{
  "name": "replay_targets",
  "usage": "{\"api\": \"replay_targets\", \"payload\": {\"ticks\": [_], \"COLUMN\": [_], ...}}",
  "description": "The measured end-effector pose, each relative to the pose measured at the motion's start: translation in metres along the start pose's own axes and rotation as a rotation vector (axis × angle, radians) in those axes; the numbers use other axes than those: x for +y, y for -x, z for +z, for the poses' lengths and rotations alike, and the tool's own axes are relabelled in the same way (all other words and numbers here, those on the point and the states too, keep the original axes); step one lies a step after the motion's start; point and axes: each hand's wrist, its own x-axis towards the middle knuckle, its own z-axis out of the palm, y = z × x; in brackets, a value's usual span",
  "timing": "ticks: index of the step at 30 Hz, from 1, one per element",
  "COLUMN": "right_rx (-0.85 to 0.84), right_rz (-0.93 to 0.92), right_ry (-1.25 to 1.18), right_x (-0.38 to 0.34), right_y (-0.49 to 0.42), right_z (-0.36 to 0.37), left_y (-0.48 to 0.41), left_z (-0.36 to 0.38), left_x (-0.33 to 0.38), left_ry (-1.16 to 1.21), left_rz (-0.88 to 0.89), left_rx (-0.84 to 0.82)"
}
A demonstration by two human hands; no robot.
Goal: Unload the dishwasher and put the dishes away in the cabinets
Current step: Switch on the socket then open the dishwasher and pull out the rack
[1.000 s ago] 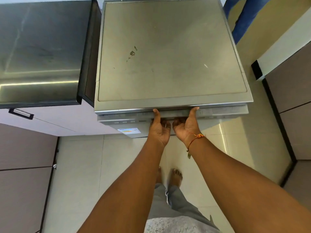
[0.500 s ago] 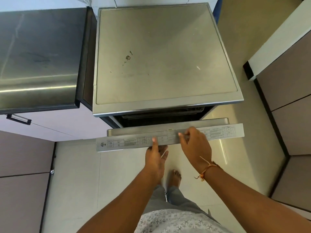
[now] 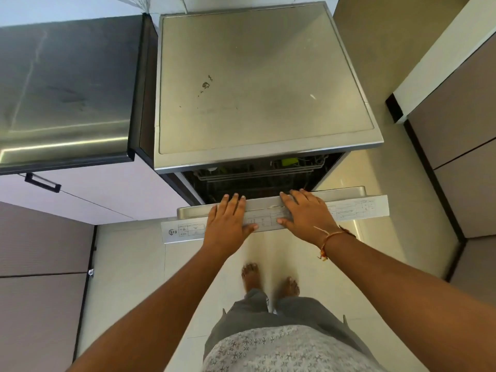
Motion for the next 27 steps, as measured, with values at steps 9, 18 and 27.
{"api": "replay_targets", "payload": {"ticks": [9, 18, 27], "right_rx": [-0.098, -0.296, -0.510], "right_rz": [-0.085, -0.159, -0.100], "right_ry": [-0.031, -0.071, -0.095], "right_x": [-0.002, -0.005, -0.016], "right_y": [0.087, 0.169, 0.214], "right_z": [0.057, 0.163, 0.278], "left_y": [0.093, 0.176, 0.221], "left_z": [0.066, 0.159, 0.278], "left_x": [0.035, 0.056, 0.053], "left_ry": [0.042, 0.099, 0.013], "left_rz": [-0.081, -0.125, -0.114], "left_rx": [-0.084, -0.312, -0.548]}}
